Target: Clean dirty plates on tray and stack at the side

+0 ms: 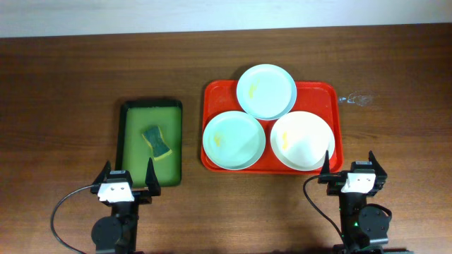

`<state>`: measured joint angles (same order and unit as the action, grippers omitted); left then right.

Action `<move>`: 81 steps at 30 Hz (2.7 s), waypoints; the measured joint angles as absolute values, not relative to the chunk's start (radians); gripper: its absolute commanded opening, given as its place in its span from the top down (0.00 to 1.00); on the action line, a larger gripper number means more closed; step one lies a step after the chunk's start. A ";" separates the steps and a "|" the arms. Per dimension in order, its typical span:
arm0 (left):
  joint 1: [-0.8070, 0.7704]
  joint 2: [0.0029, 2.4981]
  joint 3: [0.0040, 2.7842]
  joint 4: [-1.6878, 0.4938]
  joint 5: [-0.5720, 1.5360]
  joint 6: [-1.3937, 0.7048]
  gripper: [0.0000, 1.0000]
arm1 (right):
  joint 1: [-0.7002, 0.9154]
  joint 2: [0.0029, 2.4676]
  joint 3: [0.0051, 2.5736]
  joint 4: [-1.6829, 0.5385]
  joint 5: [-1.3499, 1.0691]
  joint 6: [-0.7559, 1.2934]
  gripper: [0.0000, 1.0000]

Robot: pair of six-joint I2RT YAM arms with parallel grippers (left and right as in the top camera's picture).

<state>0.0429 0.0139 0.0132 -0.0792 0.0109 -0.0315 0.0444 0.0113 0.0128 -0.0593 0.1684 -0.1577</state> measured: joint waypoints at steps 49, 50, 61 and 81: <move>0.048 1.721 1.309 -1.011 0.063 -0.440 0.01 | 0.044 0.014 0.014 -0.059 0.176 -0.158 0.01; 0.048 1.765 1.309 -0.997 0.063 -0.460 0.01 | 0.044 0.014 0.014 -0.059 0.176 -0.158 0.01; -0.049 1.900 1.305 -0.813 0.026 -0.499 0.10 | 0.044 0.014 0.014 -0.060 0.176 -0.158 0.01; -0.043 2.011 1.755 -1.317 -0.001 -0.485 1.00 | 0.044 0.014 0.014 -0.059 0.176 -0.158 0.01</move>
<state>-0.0429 2.0109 1.7554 -1.3174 -0.0013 -0.4854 0.0444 0.0139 0.0135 -0.0593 0.1761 -0.1581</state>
